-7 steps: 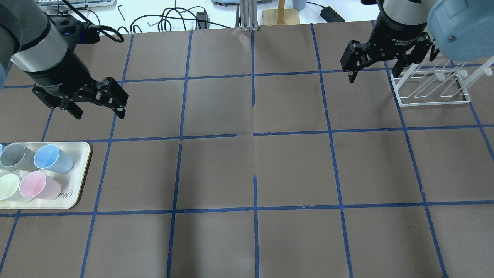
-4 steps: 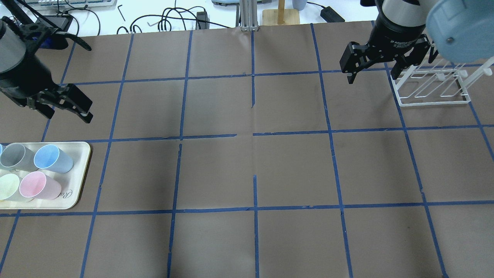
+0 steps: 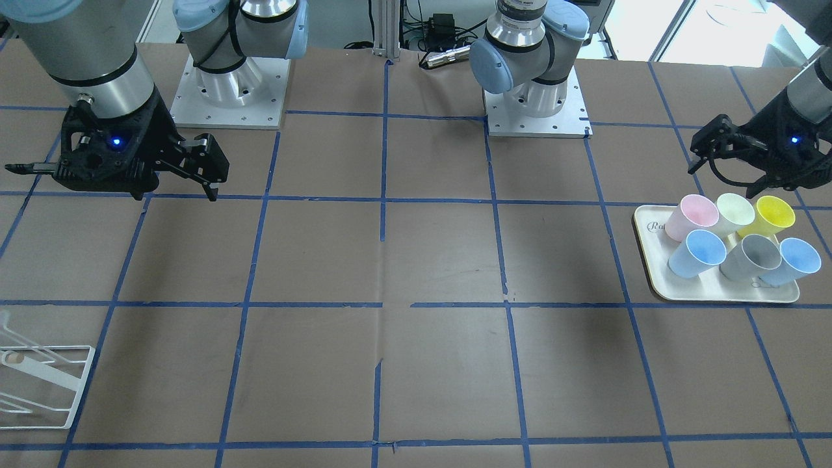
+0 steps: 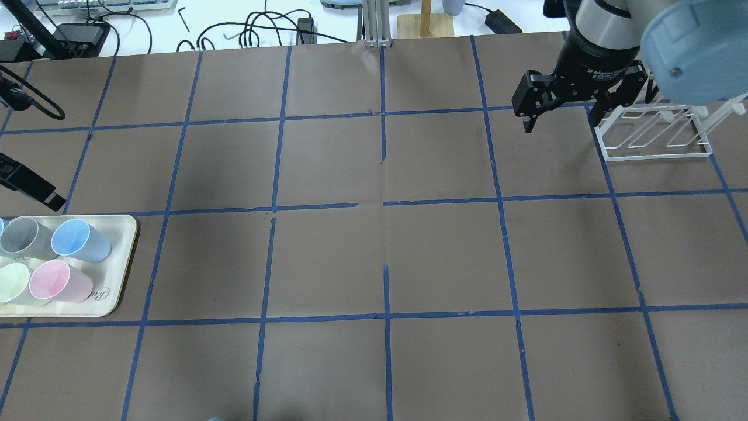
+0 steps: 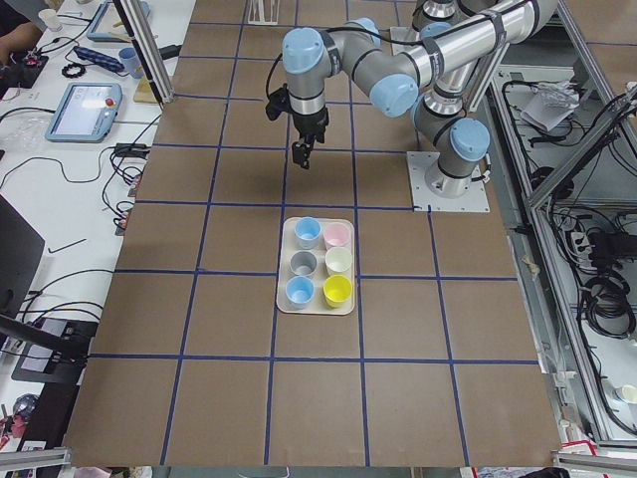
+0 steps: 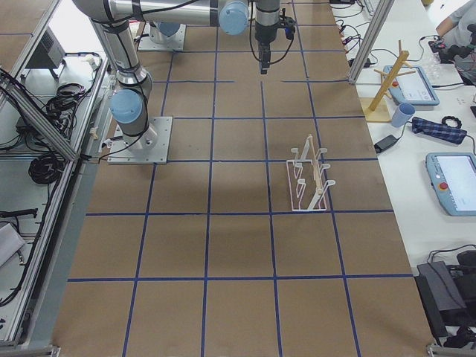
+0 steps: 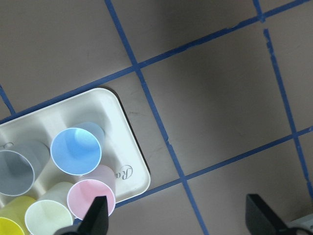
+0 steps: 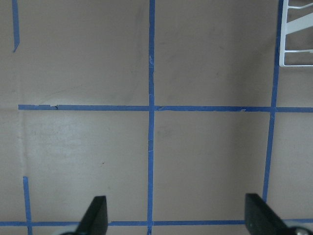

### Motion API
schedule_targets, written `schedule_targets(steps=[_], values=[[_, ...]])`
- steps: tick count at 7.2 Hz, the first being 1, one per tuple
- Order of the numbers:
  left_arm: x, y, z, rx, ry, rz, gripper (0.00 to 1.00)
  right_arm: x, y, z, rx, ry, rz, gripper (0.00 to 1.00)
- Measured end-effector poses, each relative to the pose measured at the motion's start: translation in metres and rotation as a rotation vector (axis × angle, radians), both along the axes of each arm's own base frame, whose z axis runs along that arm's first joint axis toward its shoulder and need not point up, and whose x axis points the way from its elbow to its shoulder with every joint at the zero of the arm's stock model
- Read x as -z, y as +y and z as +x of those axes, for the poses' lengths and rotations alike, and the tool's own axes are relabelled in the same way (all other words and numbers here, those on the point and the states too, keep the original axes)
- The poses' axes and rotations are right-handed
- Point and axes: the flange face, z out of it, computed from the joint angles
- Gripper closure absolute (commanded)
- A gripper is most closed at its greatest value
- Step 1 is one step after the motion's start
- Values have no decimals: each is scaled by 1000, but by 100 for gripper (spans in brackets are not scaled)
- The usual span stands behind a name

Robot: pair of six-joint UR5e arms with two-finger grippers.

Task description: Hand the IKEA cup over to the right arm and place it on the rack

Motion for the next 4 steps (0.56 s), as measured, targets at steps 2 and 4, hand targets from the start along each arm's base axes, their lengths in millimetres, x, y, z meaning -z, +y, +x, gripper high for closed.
schedule_targets(steps=[2, 4], values=[[45, -1, 44, 113, -33, -45, 0, 1, 0, 0, 0, 0, 0, 0], [80, -7, 72, 199, -60, -73, 0, 1, 0, 0, 0, 0, 1, 0]])
